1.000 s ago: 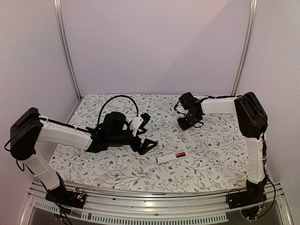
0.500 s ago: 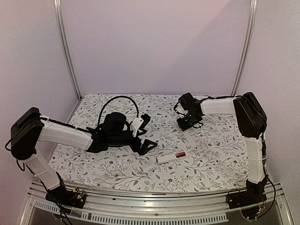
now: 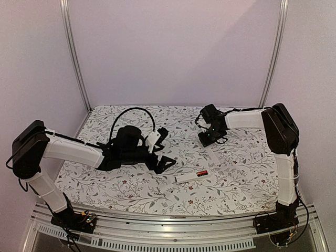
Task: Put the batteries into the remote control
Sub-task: Pick up the battery cover at the center of the board, then pass from the right arm to the left
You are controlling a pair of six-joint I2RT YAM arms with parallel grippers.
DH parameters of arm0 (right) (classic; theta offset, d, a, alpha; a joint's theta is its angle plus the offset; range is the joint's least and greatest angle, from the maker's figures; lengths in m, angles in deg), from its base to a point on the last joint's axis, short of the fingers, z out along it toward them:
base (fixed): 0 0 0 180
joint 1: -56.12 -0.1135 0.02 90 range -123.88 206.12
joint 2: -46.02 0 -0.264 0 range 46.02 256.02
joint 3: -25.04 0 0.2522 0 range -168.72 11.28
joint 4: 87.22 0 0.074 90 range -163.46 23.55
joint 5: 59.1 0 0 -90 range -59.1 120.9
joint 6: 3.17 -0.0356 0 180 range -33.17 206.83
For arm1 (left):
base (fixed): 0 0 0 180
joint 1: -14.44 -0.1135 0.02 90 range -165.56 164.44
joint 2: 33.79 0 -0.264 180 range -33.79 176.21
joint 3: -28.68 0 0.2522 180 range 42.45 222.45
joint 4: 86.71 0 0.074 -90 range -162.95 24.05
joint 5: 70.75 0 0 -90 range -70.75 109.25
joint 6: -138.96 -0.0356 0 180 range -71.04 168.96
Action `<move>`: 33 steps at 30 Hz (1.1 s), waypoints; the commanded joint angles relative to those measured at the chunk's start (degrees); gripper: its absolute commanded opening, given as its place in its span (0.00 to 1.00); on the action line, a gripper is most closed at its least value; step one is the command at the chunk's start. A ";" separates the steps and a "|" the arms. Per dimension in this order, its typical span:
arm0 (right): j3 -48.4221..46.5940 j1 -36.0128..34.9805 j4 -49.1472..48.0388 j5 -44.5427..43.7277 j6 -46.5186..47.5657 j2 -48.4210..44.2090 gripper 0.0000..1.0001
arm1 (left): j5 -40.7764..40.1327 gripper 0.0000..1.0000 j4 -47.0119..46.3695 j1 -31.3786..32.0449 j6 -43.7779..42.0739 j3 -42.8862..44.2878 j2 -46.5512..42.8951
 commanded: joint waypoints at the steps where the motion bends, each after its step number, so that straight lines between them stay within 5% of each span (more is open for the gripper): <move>1: 2.84 -0.14 0.50 -0.21 -0.61 -3.84 0.00 | 0.29 1.00 0.33 -0.95 0.39 0.88 0.68; 18: 9.23 -0.25 -3.17 -0.97 -4.28 -14.78 0.00 | 0.47 0.99 -2.97 -0.92 5.90 2.92 3.26; 27: 11.40 -0.44 -5.63 -0.21 -6.98 -19.09 0.00 | 11.54 0.97 -17.87 -1.15 26.27 20.73 26.70; 33: 12.16 -0.81 -6.45 0.02 -7.71 -20.70 0.00 | 12.27 1.00 -19.51 -0.73 30.11 31.07 36.29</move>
